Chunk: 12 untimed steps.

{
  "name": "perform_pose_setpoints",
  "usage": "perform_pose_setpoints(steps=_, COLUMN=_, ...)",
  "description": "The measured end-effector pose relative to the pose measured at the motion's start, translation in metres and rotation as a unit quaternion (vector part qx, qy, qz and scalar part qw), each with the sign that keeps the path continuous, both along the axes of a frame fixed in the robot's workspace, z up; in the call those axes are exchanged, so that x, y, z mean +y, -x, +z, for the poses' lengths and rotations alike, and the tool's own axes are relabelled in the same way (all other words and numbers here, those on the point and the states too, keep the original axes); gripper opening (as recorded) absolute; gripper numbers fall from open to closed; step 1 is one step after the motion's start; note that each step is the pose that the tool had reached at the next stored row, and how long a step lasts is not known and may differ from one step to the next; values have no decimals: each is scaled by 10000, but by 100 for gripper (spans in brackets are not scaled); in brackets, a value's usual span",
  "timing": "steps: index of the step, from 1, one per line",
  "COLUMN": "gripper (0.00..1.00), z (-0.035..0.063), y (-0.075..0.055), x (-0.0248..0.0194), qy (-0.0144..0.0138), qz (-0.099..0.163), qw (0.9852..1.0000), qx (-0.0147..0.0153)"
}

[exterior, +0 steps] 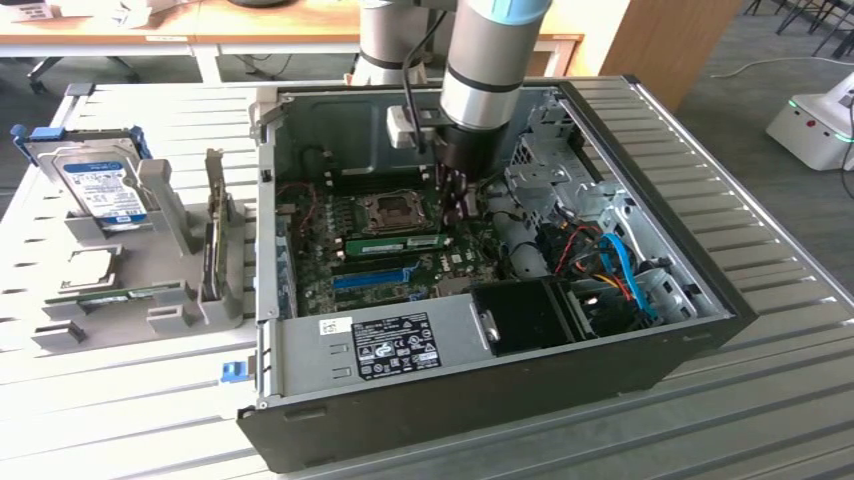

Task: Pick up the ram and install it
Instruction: 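Press down the ram until it locks into place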

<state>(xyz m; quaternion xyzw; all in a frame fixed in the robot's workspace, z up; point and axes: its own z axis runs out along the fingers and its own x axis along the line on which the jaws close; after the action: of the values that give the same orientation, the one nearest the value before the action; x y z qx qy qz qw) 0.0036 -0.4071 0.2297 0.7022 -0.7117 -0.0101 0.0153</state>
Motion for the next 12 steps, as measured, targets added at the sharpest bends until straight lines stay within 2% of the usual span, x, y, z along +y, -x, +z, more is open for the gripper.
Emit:
perform_pose_setpoints(steps=8, gripper=10, z=112, y=0, x=0, qy=1, qz=0, qw=10000, qx=2)
perform_pose_setpoints(steps=12, gripper=10, z=137, y=0, x=0, qy=0, qz=0, qw=10000, qx=2)
